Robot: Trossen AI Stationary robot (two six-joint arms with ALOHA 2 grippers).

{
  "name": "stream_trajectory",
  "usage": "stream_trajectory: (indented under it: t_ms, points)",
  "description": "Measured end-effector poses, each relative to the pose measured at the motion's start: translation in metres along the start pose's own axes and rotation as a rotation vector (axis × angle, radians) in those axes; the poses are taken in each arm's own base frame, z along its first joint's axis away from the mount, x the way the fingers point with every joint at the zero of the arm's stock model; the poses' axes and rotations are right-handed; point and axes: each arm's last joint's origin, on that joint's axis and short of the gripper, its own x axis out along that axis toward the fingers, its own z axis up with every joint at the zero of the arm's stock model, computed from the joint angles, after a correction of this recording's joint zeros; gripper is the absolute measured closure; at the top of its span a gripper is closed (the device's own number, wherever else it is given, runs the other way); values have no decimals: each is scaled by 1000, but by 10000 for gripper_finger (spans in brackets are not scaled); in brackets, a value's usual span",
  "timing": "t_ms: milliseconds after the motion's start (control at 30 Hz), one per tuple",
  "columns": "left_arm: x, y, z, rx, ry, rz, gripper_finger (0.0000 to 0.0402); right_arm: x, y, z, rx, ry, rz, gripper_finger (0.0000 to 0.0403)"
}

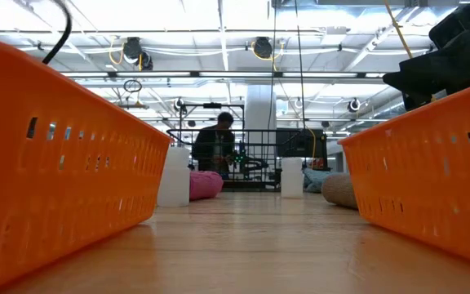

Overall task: Pick & Place Medicine items
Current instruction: Put the bottom left transparent pill bottle into the right orange basket

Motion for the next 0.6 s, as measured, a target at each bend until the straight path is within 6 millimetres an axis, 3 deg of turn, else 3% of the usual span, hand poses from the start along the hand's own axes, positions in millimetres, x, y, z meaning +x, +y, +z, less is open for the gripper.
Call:
stream_trajectory:
  t_ms: [433,600]
  points:
    - [24,-17,98,168,-176,-50,230,0,0,0,0,0,0,259]
    - [27,-18,127,198,-219,-57,249,0,0,0,0,0,0,259]
